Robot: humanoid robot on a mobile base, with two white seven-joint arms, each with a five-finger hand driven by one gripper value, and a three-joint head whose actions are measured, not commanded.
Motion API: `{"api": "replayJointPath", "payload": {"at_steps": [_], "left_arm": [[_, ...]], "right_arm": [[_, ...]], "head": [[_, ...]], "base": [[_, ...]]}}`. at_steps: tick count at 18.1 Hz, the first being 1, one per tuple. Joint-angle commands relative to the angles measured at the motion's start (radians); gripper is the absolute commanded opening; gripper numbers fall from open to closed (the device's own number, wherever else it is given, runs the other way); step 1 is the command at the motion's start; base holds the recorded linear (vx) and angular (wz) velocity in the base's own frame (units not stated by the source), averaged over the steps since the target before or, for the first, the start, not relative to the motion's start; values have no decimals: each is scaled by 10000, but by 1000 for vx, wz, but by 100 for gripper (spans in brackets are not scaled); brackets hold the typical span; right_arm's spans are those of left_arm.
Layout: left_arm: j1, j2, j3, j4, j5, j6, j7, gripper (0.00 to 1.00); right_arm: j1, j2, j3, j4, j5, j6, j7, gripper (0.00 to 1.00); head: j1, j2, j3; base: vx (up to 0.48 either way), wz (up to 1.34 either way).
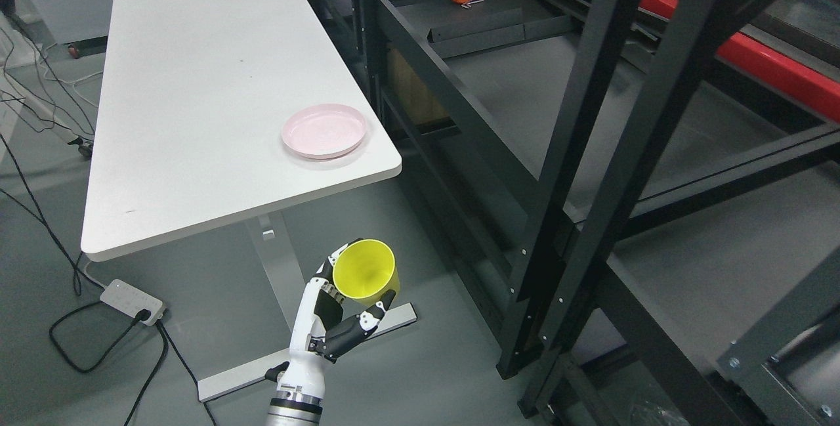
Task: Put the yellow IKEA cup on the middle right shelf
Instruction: 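Turn toward the shelving while holding the cup in the left hand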
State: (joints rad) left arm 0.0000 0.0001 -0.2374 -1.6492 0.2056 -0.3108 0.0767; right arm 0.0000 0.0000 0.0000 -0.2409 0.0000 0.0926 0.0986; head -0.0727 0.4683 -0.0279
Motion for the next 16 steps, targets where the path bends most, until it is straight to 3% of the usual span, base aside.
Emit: {"api": "replayJointPath", "payload": {"at_steps": [1,16], "left_arm": [[-31,174,-462,-44,0,-36,0,3],[-31,174,-1628,-259,0,-435,-15,4]], "right_arm": [[108,-175,168,0,-245,-5,-2152,99],[108,-175,168,0,-245,-5,-2152,99]], "head": [[0,0,0],[0,0,0]], "base": [[-157,-286],[-138,-377]]}}
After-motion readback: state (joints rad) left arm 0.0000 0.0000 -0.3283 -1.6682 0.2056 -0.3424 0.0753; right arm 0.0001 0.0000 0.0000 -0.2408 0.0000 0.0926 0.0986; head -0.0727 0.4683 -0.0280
